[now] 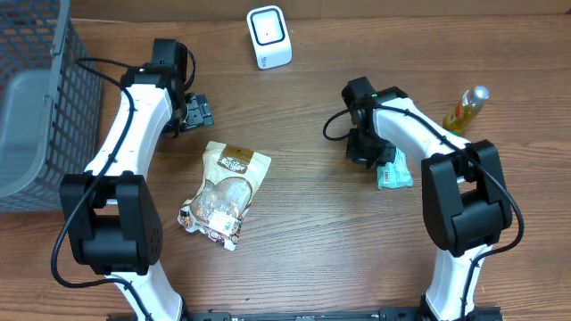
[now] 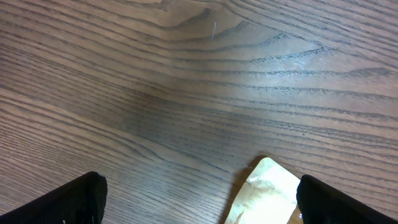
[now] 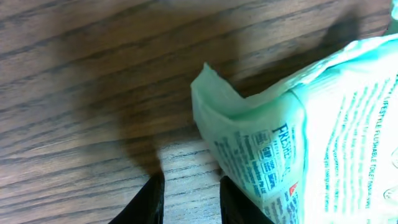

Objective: Scan the item barcode

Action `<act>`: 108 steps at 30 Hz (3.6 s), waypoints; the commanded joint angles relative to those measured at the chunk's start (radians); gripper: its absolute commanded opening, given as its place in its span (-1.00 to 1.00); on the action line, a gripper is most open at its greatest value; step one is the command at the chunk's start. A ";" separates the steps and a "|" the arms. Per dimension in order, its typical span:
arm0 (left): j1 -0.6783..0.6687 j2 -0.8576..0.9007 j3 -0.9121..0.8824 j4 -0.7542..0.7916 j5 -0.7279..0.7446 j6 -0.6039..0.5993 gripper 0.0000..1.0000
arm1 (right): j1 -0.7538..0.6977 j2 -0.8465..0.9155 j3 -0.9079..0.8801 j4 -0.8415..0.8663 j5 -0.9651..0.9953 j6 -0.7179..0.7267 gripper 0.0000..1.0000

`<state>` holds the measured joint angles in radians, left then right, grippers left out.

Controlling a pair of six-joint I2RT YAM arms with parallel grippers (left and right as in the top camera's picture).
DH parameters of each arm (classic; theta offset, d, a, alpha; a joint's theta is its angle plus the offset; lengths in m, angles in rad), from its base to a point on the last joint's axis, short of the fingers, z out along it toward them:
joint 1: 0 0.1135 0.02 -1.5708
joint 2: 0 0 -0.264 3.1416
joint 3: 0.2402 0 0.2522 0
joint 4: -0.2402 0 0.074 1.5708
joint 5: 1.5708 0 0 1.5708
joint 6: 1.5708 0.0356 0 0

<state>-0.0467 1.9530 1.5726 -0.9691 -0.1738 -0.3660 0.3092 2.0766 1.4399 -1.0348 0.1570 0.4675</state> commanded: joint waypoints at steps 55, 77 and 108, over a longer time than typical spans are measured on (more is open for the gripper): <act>-0.002 0.003 0.011 0.114 0.090 0.003 0.99 | 0.124 0.013 -0.013 0.238 -0.307 -0.003 1.00; -0.010 0.005 0.000 0.034 0.451 0.023 0.99 | 0.145 0.013 -0.014 0.314 -0.549 -0.098 -0.92; -0.019 0.005 -0.200 0.103 0.253 -0.076 0.56 | 0.480 0.013 -0.014 0.644 -0.321 -0.158 -0.92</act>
<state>-0.0593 1.9530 1.3739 -0.8688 0.0082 -0.4347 0.7765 2.0853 1.4296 -0.3954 -0.2432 0.3130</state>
